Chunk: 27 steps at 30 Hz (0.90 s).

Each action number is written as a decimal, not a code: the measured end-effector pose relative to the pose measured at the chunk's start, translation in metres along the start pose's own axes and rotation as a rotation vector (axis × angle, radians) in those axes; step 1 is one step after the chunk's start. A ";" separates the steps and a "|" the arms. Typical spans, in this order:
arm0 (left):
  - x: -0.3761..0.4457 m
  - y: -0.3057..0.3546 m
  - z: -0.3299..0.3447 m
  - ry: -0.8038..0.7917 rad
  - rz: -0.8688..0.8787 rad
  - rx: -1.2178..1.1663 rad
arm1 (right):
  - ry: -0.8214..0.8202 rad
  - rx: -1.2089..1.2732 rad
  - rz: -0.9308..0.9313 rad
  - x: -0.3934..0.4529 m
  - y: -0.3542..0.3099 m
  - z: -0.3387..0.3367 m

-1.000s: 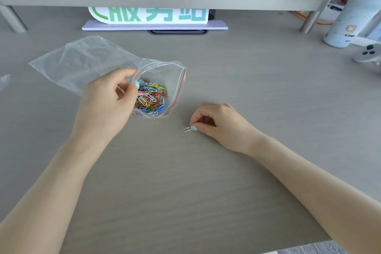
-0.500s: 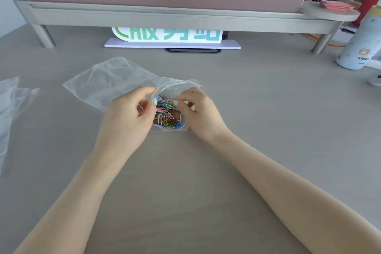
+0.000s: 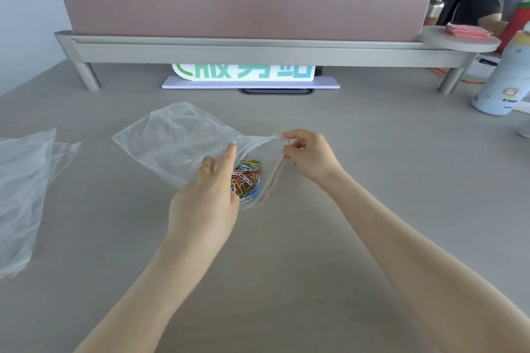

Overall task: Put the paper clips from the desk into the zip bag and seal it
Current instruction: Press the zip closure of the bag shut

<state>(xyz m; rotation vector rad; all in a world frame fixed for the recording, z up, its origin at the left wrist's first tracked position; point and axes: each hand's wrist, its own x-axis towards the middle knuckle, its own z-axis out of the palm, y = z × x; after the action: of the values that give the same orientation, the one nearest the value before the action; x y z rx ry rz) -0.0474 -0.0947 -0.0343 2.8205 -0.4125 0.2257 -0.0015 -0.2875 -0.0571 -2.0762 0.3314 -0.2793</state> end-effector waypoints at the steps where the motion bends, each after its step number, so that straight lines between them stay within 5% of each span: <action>1: -0.001 -0.002 -0.001 -0.008 0.007 -0.039 | 0.013 0.012 -0.004 0.000 -0.003 -0.004; 13: 0.056 0.004 -0.091 0.297 -0.008 -0.630 | 0.199 0.160 -0.172 -0.015 -0.078 -0.081; 22: 0.029 -0.032 -0.035 0.104 0.076 -0.518 | -0.116 0.240 -0.019 -0.054 -0.028 -0.079; 27: 0.011 -0.034 -0.028 0.295 0.103 -0.336 | -0.191 0.243 -0.143 -0.074 -0.007 -0.068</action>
<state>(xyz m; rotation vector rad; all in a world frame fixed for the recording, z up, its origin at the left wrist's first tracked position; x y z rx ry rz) -0.0303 -0.0583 -0.0143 2.3934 -0.4779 0.5324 -0.0920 -0.3131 -0.0222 -1.8706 0.0309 -0.1936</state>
